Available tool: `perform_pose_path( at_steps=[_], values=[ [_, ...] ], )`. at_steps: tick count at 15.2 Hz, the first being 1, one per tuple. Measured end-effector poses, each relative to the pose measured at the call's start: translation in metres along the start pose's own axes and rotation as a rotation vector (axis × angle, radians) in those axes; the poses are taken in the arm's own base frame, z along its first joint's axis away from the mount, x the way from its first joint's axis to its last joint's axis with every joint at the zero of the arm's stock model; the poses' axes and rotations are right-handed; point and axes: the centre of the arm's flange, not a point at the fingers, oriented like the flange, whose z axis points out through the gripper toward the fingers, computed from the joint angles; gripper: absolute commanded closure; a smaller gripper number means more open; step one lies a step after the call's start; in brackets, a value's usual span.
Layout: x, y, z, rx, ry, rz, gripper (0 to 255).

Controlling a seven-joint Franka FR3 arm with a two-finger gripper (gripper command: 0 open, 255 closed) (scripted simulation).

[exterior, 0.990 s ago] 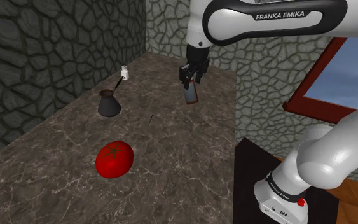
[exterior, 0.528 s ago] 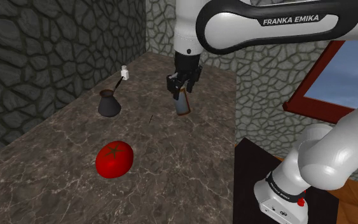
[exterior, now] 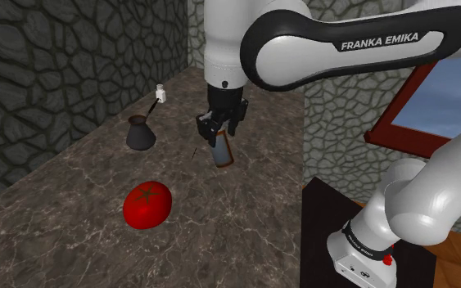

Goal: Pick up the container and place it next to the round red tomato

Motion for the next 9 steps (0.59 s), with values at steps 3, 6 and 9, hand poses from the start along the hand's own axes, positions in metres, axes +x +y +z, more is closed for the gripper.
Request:
perform_pose_path(
  at_steps=[3,6,9],
  values=[
    [-0.002,-0.002,0.016,0.0,0.0,0.0,255],
    [-0.002,-0.004,0.031,0.0,0.0,0.0,255],
    [-0.002,-0.007,0.047,0.0,0.0,0.001,255]
  ],
)
